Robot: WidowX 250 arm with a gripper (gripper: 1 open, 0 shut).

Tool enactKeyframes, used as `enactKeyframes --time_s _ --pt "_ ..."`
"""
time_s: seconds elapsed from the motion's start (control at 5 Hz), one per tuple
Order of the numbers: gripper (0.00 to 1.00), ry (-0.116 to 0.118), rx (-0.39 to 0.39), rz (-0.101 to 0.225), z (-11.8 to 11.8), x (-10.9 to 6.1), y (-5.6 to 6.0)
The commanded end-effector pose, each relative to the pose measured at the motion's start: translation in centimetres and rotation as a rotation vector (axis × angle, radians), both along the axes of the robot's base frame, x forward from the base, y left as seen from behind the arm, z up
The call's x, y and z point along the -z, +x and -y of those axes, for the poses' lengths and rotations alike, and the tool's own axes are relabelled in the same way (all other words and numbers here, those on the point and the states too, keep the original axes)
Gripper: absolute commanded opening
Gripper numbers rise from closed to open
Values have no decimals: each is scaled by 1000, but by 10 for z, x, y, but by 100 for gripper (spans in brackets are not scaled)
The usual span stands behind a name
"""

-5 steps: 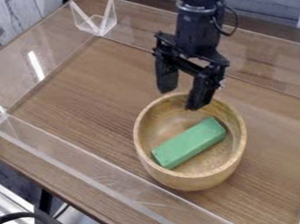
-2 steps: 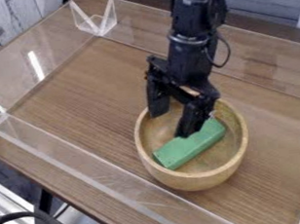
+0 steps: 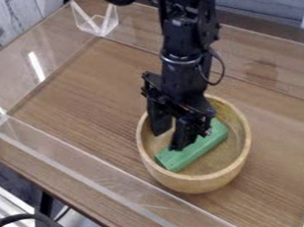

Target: Remove the green block from inside the brown bowl and put it on the table

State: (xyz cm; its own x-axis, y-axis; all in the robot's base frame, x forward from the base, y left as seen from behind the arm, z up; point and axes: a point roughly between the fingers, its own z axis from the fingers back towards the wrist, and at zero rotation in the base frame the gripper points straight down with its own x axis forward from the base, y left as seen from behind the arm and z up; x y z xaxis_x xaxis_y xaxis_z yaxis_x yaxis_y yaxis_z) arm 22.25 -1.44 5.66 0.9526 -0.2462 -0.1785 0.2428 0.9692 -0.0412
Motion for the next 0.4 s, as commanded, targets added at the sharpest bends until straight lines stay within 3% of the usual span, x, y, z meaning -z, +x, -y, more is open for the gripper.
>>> enactKeyframes --time_s 0.0,0.2 --pt "100 -33 -27 48 1 -14 3" --pt "100 -58 -55 46 5 -14 2"
